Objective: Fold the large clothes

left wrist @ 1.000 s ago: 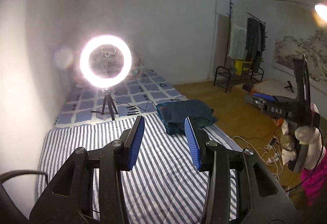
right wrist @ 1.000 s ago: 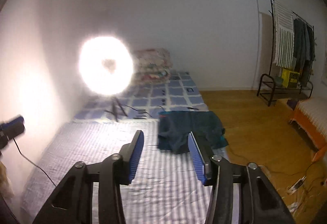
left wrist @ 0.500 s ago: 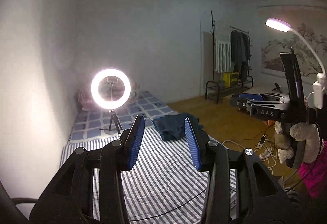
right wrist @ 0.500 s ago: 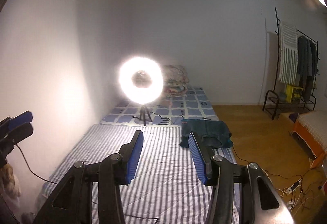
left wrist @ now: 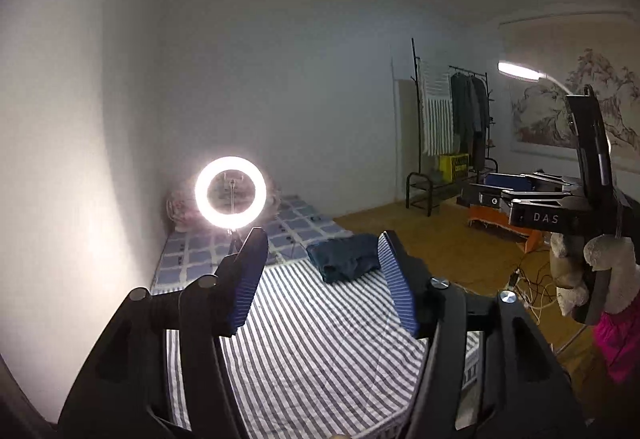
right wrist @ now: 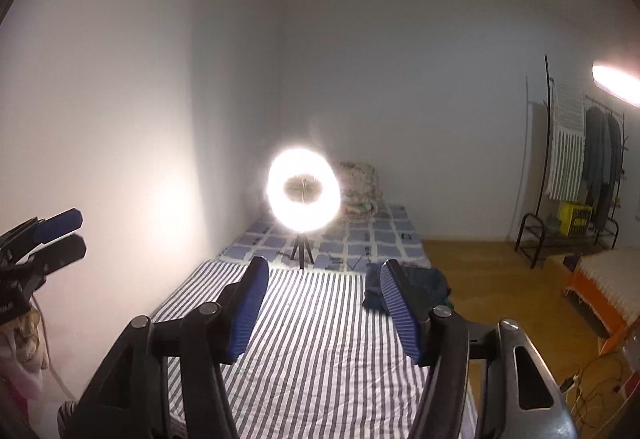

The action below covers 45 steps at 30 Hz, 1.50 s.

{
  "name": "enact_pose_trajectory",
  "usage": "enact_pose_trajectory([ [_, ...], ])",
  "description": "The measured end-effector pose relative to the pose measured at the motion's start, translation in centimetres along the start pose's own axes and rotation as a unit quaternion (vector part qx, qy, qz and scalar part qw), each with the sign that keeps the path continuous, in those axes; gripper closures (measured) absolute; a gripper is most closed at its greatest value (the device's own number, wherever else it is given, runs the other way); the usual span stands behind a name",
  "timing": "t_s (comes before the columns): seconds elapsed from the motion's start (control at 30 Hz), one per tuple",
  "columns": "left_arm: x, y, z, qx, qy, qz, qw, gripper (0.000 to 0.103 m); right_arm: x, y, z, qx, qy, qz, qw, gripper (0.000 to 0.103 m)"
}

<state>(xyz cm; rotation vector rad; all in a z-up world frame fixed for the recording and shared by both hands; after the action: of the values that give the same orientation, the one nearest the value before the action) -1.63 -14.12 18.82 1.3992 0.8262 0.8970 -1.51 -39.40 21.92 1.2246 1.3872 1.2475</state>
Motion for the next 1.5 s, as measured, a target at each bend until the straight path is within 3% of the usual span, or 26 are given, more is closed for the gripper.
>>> enact_pose_trajectory([
  [0.17, -0.3, -3.2, 1.1, 0.017, 0.007, -0.006, 0.9998, 0.034, -0.8, -3.8, 0.5, 0.018, -0.025, 0.008, 0.999, 0.029],
  [0.4, -0.3, -8.6, 5.2, 0.053, 0.012, -0.027, 0.9981, 0.032, -2.4, -9.2, 3.2, 0.05, -0.065, -0.002, 0.997, 0.024],
  [0.5, 0.2, -10.9, 7.0, 0.067, 0.021, -0.038, 0.9969, 0.025, -3.4, -10.9, 4.4, 0.057, -0.081, 0.002, 0.995, 0.02],
  [0.83, 1.9, -17.1, 12.1, 0.109, 0.035, -0.051, 0.992, 0.017, -5.8, -16.2, 8.2, 0.075, -0.119, 0.018, 0.99, 0.012],
  [0.97, 1.5, -18.4, 13.2, 0.119, 0.03, -0.049, 0.9913, 0.017, -6.0, -17.2, 9.2, 0.07, -0.12, 0.015, 0.99, 0.006],
  [1.03, 1.2, -19.0, 13.9, 0.126, 0.029, -0.042, 0.9907, 0.011, -6.2, -17.4, 9.6, 0.065, -0.12, 0.01, 0.991, 0.0],
  [1.2, 0.7, -19.6, 14.5, 0.126, 0.028, -0.043, 0.9907, 0.001, -7.1, -17.8, 10.2, 0.06, -0.142, -0.003, 0.988, 0.0],
  [1.5, 0.2, -20.8, 15.0, 0.145, 0.045, -0.028, 0.988, 0.0, -9.2, -18.9, 10.0, 0.074, -0.165, 0.033, 0.983, 0.0],
])
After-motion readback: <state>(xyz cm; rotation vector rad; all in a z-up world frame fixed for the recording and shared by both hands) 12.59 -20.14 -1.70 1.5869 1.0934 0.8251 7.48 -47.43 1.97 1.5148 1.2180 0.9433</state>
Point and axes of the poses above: each gripper's, at about its wrist camera, not at the fingertips, and z roughly the way its jaws point, x to its left, y to its top, the point moved 8 cm from there along z, roughly the way its jaws point, and after that the axes turned 13 degrees about -x, right-handed, at the moved point
